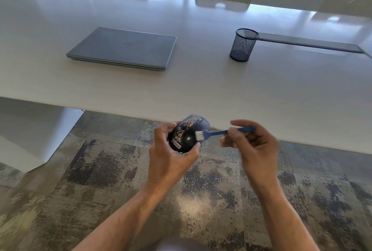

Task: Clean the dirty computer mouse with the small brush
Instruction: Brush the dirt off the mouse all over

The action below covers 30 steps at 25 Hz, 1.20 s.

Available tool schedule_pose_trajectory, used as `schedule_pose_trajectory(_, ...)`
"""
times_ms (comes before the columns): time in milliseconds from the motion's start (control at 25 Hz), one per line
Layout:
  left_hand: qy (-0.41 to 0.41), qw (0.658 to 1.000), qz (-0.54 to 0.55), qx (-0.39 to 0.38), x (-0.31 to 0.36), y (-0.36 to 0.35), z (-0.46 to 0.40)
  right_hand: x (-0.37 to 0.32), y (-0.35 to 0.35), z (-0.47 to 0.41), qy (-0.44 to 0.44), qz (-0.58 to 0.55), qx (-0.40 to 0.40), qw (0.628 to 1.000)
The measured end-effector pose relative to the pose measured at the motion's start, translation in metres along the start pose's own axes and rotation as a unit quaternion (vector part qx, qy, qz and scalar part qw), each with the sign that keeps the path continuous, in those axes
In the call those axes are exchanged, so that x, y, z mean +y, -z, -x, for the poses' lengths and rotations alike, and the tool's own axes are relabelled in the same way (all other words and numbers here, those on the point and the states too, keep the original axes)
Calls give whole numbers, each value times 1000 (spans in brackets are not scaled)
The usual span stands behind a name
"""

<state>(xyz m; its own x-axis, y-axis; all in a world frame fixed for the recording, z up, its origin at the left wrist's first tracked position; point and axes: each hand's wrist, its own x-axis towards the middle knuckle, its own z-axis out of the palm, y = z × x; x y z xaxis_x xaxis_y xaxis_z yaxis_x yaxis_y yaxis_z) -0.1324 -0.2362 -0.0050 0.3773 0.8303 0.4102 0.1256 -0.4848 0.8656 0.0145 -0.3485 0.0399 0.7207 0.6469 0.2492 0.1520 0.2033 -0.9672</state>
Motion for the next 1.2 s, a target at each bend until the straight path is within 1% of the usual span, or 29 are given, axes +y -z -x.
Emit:
schedule_pose_trajectory(80,6,1000,3,4,1,2,0,-1,10,-5,-4,-9,28,1000)
schedule_pose_trajectory(120,5,1000,1,6,1,2,0,-2,10,-4,-3,-18,18,1000)
schedule_pose_trajectory(240,-1,1000,-1,-1,2,1,1,1,0,5,3,-21,-58,998)
schedule_pose_trajectory(280,-1,1000,-1,-5,2,0,1,1,-3,6,5,-11,-65,998)
schedule_pose_trajectory(320,0,1000,-2,-7,2,0,1,2,-3,5,4,-2,-53,999)
schedule_pose_trajectory(440,7,1000,-2,-6,0,2,1,4,10,-7,2,24,29,999)
schedule_pose_trajectory(480,6,1000,-2,-7,-1,3,2,5,13,-10,3,21,43,999)
schedule_pose_trajectory(520,6,1000,-3,-8,-2,3,2,4,14,-10,4,9,37,999)
schedule_pose_trajectory(600,4,1000,-1,-10,-2,2,3,2,5,-4,3,-29,-22,999)
schedule_pose_trajectory(640,2,1000,2,-10,-1,2,3,2,0,-1,1,-38,-54,998)
schedule_pose_trajectory(680,-1,1000,2,-11,-2,1,3,1,-3,0,0,-33,-71,997)
schedule_pose_trajectory(720,-1,1000,-1,-13,-2,0,3,1,-5,-1,-1,-16,-65,998)
schedule_pose_trajectory(840,4,1000,-12,-20,-3,2,2,4,3,-16,-10,53,30,998)
schedule_pose_trajectory(920,7,1000,-9,-26,-3,3,4,4,10,-24,-16,65,74,995)
schedule_pose_trajectory(960,10,1000,-8,-28,-3,3,4,3,10,-25,-15,49,74,996)
schedule_pose_trajectory(1000,12,999,-9,-30,-3,3,4,2,8,-25,-14,25,57,998)
schedule_pose_trajectory(1120,9,999,-14,-30,-2,1,4,2,-5,-22,-18,-13,-17,1000)
schedule_pose_trajectory(1160,8,999,-15,-30,-2,0,3,3,-7,-22,-20,-3,-19,1000)
schedule_pose_trajectory(1200,9,999,-18,-30,-2,1,3,4,-8,-25,-26,13,-5,1000)
